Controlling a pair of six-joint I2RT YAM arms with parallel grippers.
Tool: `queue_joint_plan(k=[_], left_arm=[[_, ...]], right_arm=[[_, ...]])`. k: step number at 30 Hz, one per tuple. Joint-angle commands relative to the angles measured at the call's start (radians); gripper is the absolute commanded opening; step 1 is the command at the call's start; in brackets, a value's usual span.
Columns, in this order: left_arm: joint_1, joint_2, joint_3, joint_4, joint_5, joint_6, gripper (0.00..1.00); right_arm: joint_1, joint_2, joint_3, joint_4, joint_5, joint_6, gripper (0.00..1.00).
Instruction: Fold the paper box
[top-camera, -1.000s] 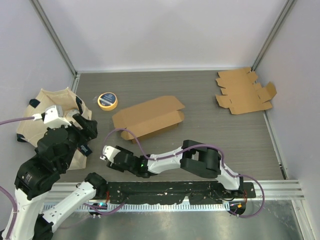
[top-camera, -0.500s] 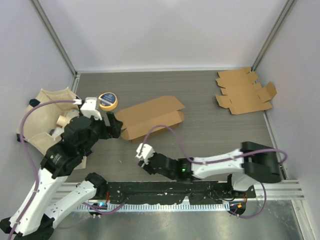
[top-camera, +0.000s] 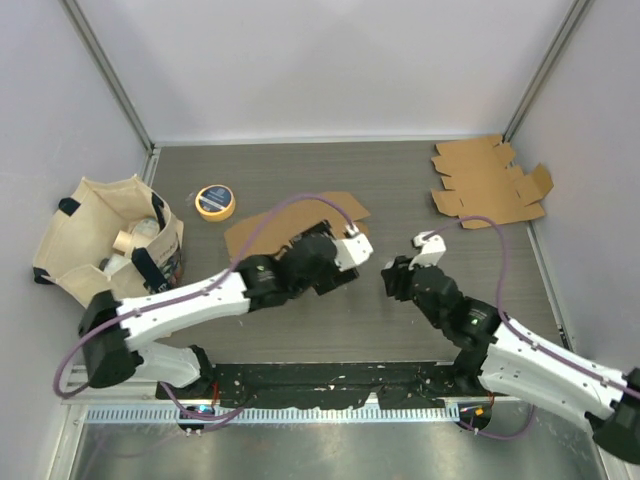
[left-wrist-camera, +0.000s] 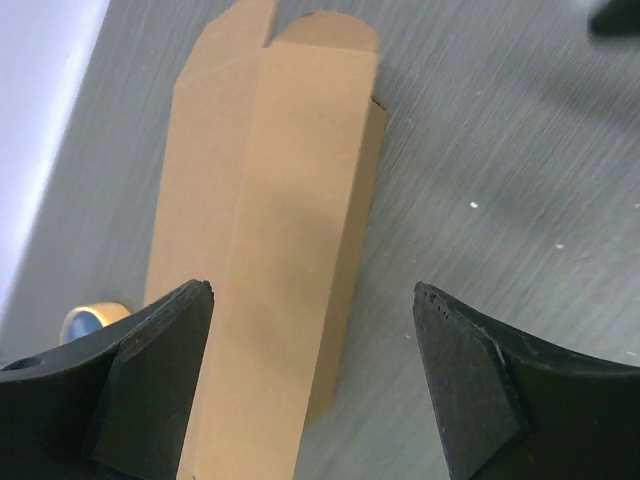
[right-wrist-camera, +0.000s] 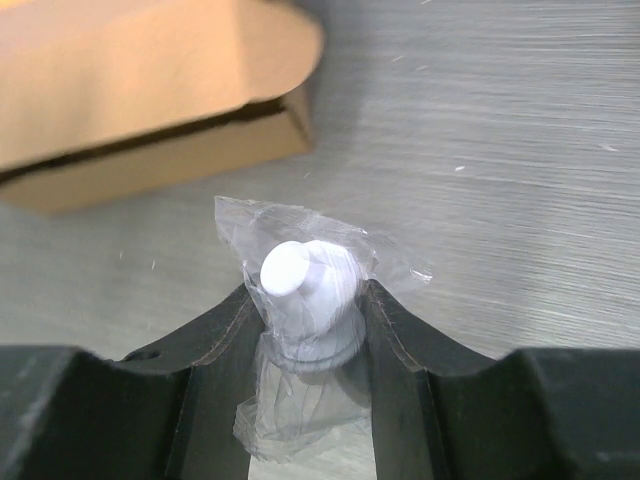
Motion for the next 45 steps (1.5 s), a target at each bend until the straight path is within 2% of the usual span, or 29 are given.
queue_joint_plan(k=[1, 2, 4, 8, 10, 11, 12, 13, 14, 16, 17, 18, 19, 20, 23, 24, 25, 26, 27, 28, 32, 33, 34, 37, 45], left_arm=[[-0.101, 0.120, -0.066, 0.281, -0.320, 0.298, 0.85], [-0.112, 0.152, -0.092, 0.338, -0.395, 0.327, 0.85], [-0.132, 0.183, -0.169, 0.508, -0.443, 0.421, 0.86], [-0.143, 0.298, -0.195, 0.645, -0.572, 0.505, 0.84], [-0.143, 0.362, -0.218, 0.800, -0.632, 0.577, 0.79], [-0.143, 0.381, -0.227, 0.866, -0.656, 0.675, 0.74], [-0.143, 0.425, -0.241, 1.017, -0.705, 0.735, 0.69], [-0.141, 0.445, -0.247, 1.076, -0.716, 0.783, 0.63], [-0.141, 0.470, -0.252, 1.125, -0.721, 0.874, 0.53], [-0.141, 0.531, -0.253, 1.253, -0.743, 0.947, 0.42], [-0.140, 0.545, -0.250, 1.290, -0.752, 0.981, 0.27], [-0.140, 0.553, -0.237, 1.339, -0.765, 1.019, 0.17], [-0.140, 0.550, -0.226, 1.339, -0.791, 1.021, 0.13], [-0.138, 0.536, -0.215, 1.319, -0.799, 1.001, 0.12], [-0.137, 0.418, -0.113, 0.918, -0.781, 0.709, 0.04], [-0.132, 0.384, -0.027, 0.591, -0.731, 0.577, 0.04], [-0.125, 0.352, 0.021, 0.440, -0.671, 0.364, 0.03], [-0.112, 0.295, 0.065, 0.323, -0.548, 0.264, 0.02], [-0.090, 0.278, 0.152, 0.125, -0.490, 0.193, 0.01], [-0.080, 0.263, 0.187, 0.062, -0.464, 0.103, 0.00], [-0.016, 0.201, 0.309, -0.155, -0.258, -0.026, 0.00], [0.024, 0.182, 0.343, -0.210, -0.126, -0.042, 0.00], [0.039, 0.172, 0.352, -0.229, -0.082, -0.054, 0.00], [0.073, 0.169, 0.388, -0.276, -0.005, -0.054, 0.00], [0.115, 0.235, 0.527, -0.423, 0.118, 0.010, 0.00]], right_arm=[[-0.159, -0.075, 0.035, -0.140, -0.084, 0.123, 0.34], [-0.185, -0.072, 0.043, -0.151, -0.087, 0.127, 0.34], [-0.190, -0.072, 0.047, -0.158, -0.084, 0.132, 0.34], [-0.191, -0.110, 0.040, -0.153, -0.074, 0.128, 0.34], [-0.191, -0.124, 0.037, -0.153, -0.083, 0.126, 0.34], [-0.193, -0.132, 0.034, -0.155, -0.087, 0.134, 0.34], [-0.191, -0.138, 0.025, -0.150, -0.096, 0.135, 0.34], [-0.193, -0.136, 0.021, -0.139, -0.104, 0.140, 0.34], [-0.193, -0.135, 0.018, -0.133, -0.110, 0.141, 0.34], [-0.193, -0.122, 0.015, -0.115, -0.145, 0.152, 0.34], [-0.195, -0.122, 0.012, -0.106, -0.161, 0.152, 0.34], [-0.193, -0.125, 0.014, -0.098, -0.172, 0.148, 0.35], [-0.193, -0.138, 0.018, -0.093, -0.178, 0.144, 0.35], [-0.193, -0.147, 0.018, -0.086, -0.179, 0.143, 0.36], [-0.196, -0.153, 0.014, -0.059, -0.190, 0.121, 0.37], [-0.199, -0.141, 0.015, -0.056, -0.193, 0.118, 0.37], [-0.199, -0.129, 0.018, -0.050, -0.198, 0.114, 0.37], [-0.204, -0.101, 0.020, -0.046, -0.208, 0.114, 0.37], [-0.207, -0.090, 0.021, -0.040, -0.216, 0.114, 0.37], [-0.210, -0.078, 0.023, -0.015, -0.228, 0.114, 0.37], [-0.221, -0.029, 0.017, 0.112, -0.319, 0.092, 0.39], [-0.221, 0.003, 0.018, 0.150, -0.386, 0.085, 0.38], [-0.221, 0.023, 0.021, 0.243, -0.421, 0.071, 0.38], [-0.221, 0.114, 0.072, 0.321, -0.516, 0.020, 0.38], [-0.221, 0.236, 0.182, 0.367, -0.558, -0.046, 0.41]])
